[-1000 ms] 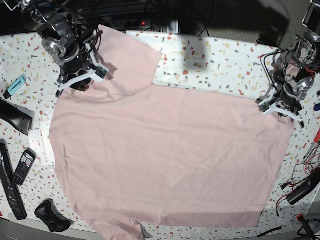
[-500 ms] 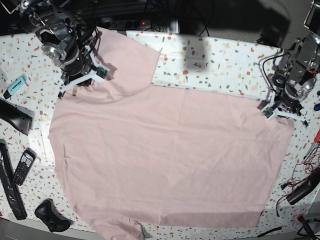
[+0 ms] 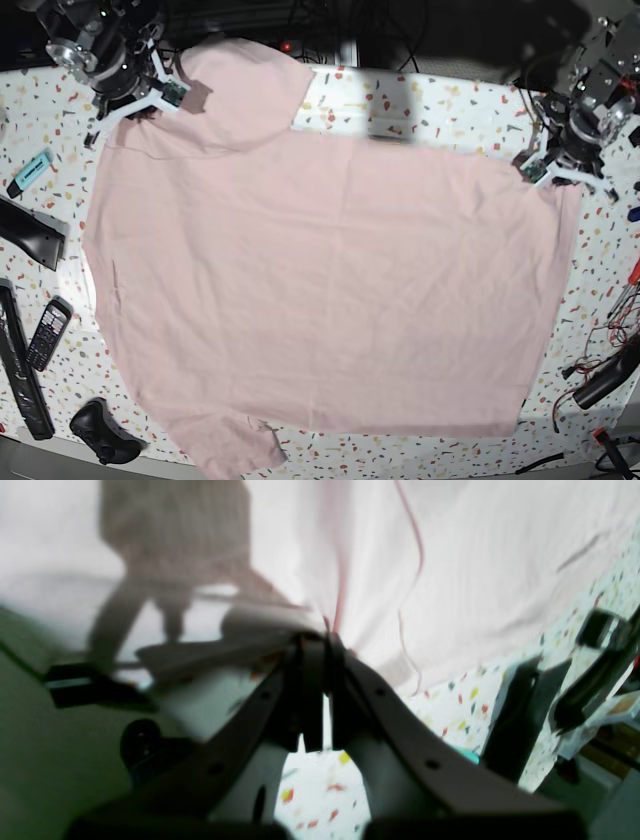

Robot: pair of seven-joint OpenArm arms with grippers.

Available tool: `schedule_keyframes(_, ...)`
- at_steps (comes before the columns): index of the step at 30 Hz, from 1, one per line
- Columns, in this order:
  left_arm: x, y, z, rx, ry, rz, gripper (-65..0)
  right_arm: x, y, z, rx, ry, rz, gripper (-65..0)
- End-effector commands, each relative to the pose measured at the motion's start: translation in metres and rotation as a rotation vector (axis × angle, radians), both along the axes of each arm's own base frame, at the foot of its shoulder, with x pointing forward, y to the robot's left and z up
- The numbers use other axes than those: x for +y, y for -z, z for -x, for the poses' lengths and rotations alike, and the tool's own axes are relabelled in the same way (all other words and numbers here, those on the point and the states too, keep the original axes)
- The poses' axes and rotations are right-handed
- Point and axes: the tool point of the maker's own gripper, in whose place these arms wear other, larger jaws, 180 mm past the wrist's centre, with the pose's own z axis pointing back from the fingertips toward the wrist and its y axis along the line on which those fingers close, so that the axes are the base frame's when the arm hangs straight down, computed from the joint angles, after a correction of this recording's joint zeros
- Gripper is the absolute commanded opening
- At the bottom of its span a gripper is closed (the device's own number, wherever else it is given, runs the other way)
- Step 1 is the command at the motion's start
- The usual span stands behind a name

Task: Fold the T-shirt properly
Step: 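Lift and pull the shirt corners away from the hem with both grippers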

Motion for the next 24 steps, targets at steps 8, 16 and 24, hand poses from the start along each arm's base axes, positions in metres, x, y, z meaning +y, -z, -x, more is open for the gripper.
schedule_keyframes(8,0.032,-0.005,0.066,0.094,-0.111,-0.007,-65.0,-0.004,-0.005,0.037,0.060,0.005,0.006,-65.0)
schedule_keyframes(16,0.040,-0.008,0.102,0.116,-0.181,0.012,-65.0,-0.006,0.001,0.064,0.116,-0.007,0.041,-65.0)
schedule_keyframes(24,0.042,-0.008,0.108,0.120,-0.145,-0.023,-65.0,-0.010,0.000,0.070,0.116,-0.006,0.065,-65.0)
